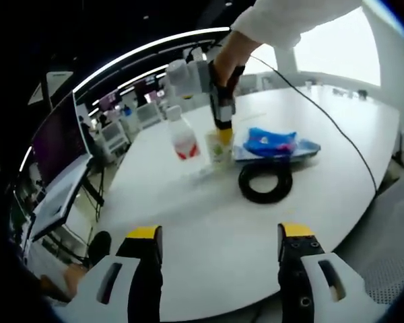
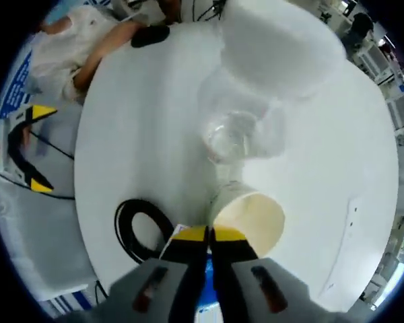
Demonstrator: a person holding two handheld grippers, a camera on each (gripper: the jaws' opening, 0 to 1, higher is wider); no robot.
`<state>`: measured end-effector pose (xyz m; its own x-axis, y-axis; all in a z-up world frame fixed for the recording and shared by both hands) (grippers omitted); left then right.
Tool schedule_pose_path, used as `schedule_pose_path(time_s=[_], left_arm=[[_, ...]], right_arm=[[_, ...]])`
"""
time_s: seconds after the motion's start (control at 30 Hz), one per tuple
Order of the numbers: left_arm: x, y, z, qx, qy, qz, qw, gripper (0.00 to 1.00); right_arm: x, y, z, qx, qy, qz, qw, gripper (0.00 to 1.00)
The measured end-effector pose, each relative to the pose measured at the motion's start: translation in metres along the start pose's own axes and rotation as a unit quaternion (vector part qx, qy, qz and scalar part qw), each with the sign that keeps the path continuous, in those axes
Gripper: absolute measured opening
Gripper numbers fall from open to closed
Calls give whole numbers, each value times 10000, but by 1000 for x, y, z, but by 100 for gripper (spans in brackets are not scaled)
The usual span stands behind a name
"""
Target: Arrange the tabletop items into an orderly group along one side of the table until the central work area is clear of visible clutter.
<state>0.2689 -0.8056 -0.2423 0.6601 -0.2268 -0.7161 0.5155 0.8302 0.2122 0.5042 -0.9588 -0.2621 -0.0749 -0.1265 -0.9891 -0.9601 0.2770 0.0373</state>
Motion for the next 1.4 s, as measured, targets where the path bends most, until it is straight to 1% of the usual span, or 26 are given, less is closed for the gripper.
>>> schedule_pose_path(time_s=[0.33,0.47,0.57,0.67,0.83,0.93,1.0,1.17,1.2,1.4], left_arm=[[1,0,0,-9,15,3,10000,65],[2,-2,-1,15,53,-24,10000,62],[2,-2,-2,34,66,-23,10000,62],[2,-2,-2,29,70,-18,10000,62],[2,-3,-2,45,62,-20,10000,61],[2,-3,-2,44,61,-9,10000,61],[2,-3,-2,55,57,-7,10000,61],[2,-2,-2,52,52,-1,10000,61],[2,-2,-2,53,55,-2,10000,61],[2,-2,-2,55,55,-2,10000,61]], right_arm=[[-1,11,2,-249,156,-32,9996,0],[1,12,5,-299,211,-4,9993,0],[2,17,6,-287,224,25,9993,1],[0,21,6,-320,231,-39,9992,0],[3,18,10,-320,248,-32,9992,0],[5,19,9,-302,273,-15,9992,1],[5,25,7,-350,286,-34,9990,1],[5,22,8,-282,253,-15,9993,0],[6,19,9,-273,242,-17,9993,0],[4,15,12,-209,134,-85,9997,0]])
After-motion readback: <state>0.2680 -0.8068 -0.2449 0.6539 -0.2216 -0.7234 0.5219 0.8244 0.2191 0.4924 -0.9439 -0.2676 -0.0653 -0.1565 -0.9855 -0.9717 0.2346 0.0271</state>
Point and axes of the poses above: the point that each gripper's makers call its tool centre point, and the gripper's own axes: x roughly forward along the fingers, y roughly to its left, z roughly out of its top, the point moved 6 cm from there along -x, roughly backward along the fingers, and after that the axes turned 14 degrees about y, right-handed, at the moved point
